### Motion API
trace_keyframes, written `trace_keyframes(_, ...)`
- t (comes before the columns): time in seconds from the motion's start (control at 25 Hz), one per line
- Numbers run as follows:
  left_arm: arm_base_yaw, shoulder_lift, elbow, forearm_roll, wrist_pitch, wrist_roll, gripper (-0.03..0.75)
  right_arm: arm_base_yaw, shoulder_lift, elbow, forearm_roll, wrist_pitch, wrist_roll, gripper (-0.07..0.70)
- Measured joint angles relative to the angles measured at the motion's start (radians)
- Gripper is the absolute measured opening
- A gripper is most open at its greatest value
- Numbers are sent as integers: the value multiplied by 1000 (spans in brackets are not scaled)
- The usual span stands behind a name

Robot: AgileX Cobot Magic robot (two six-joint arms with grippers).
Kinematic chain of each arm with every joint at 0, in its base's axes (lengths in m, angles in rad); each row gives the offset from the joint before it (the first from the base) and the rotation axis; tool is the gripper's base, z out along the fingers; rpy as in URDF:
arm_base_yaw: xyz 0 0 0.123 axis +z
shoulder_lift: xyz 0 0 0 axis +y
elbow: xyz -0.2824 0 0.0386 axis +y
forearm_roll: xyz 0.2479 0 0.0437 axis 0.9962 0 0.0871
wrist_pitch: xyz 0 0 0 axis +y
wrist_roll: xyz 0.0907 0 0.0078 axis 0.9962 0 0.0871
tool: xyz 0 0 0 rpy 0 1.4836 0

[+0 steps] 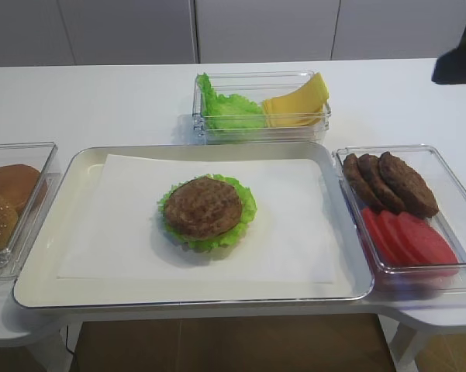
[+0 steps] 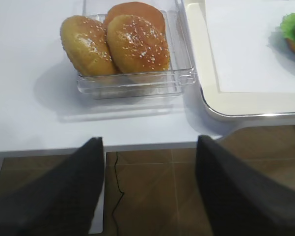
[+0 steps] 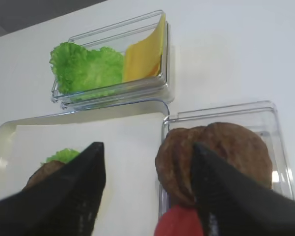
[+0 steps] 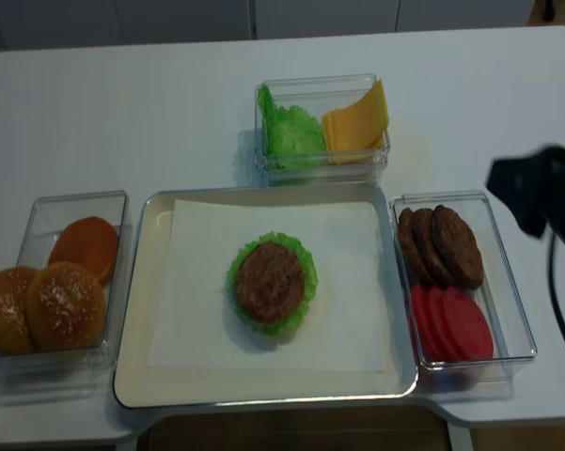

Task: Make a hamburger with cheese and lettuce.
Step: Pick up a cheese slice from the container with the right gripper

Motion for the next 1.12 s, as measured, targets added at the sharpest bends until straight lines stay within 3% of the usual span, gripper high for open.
trace_keyframes(0.16, 0, 0, 0, 0, 0, 0, 439, 0, 234, -144, 66, -11, -101, 397)
trace_keyframes(0.36, 0, 0, 0, 0, 0, 0, 439, 0, 507, -354, 84, -13, -144, 391)
trace_keyframes(0.72, 0, 0, 0, 0, 0, 0, 439, 0, 944, -755, 111, 65, -157, 387)
trace_keyframes(0.88, 0, 0, 0, 0, 0, 0, 439, 0, 1052, -852, 119, 69, -159, 387)
trace_keyframes(1.12, 0, 0, 0, 0, 0, 0, 439, 0, 1121, -894, 145, 65, -163, 384)
